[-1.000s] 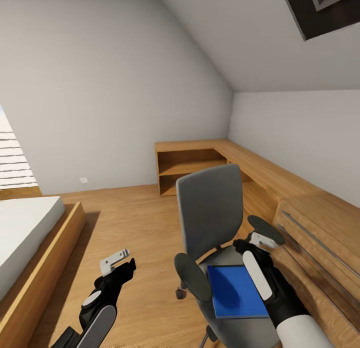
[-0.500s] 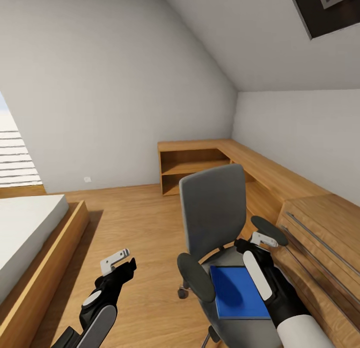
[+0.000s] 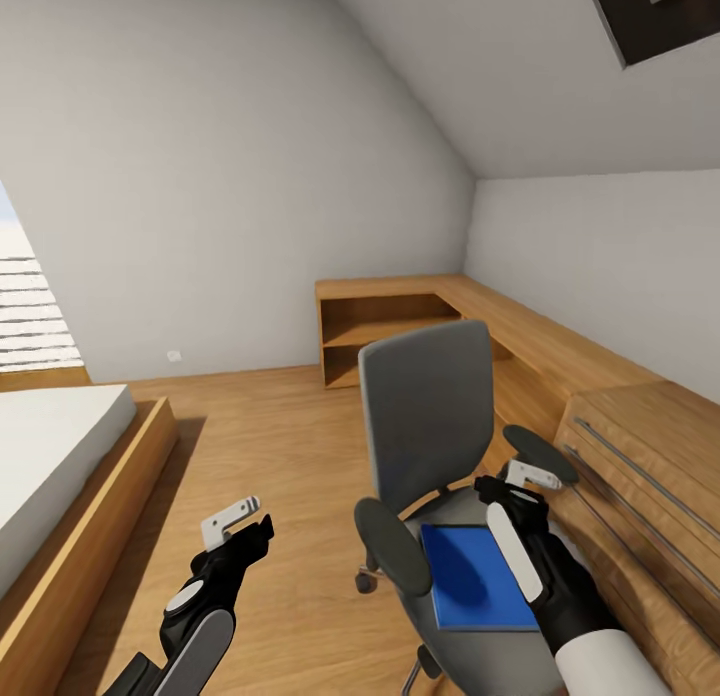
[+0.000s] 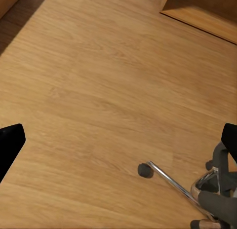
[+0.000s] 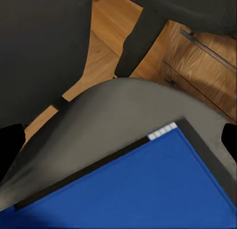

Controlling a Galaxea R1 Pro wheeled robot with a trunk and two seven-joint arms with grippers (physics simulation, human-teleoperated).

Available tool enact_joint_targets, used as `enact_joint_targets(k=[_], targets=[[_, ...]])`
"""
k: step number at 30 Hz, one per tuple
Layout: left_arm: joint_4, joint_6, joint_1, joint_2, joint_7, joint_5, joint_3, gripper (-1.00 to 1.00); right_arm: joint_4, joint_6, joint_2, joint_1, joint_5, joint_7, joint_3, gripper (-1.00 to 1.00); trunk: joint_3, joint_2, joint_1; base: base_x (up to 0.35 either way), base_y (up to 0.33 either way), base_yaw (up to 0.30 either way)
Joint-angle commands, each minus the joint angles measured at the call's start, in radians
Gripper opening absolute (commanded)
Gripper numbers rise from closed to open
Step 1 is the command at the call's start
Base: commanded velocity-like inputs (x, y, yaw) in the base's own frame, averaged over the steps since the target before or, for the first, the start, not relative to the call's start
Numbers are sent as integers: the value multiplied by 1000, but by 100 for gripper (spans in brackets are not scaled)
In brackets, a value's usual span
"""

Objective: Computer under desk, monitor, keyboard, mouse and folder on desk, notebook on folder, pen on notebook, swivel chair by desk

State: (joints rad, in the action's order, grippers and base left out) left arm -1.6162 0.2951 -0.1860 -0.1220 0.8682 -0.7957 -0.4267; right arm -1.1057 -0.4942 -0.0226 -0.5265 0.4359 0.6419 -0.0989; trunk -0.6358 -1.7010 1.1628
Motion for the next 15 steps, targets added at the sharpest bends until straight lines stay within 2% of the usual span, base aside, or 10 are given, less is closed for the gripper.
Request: enact_joint_targets(k=[1,4,8,12,14,15], targets=[[-1,4,-1,-1,7,-3,-2,100,7,1,-1,-1,-6,8,-3,100,-4,-8,4,0,0,0],[-1,4,-1,0,8,-3,-2,100,46,60,-1,-2,-40,4,0,100,-14,-29,15,0,0,0],[-1,4,-1,1,8,-3,-3,100,75,130,-2,-3,-53,3,2,100,-26,-57,31,0,0,0],[-1,4,-1,1,8,-3,-3,100,89,147,-5,-6,-56,1,4,100,-39,-85,46,0,0,0],[-1,4,-1,0,8,-3,-3,100,99,130,-35,-11,-55,2,7,100,-45,-99,54,0,0,0],[-1,4,-1,0,8,-3,-3,100,102,117,-40,-13,-55,2,7,100,-48,-106,58,0,0,0]])
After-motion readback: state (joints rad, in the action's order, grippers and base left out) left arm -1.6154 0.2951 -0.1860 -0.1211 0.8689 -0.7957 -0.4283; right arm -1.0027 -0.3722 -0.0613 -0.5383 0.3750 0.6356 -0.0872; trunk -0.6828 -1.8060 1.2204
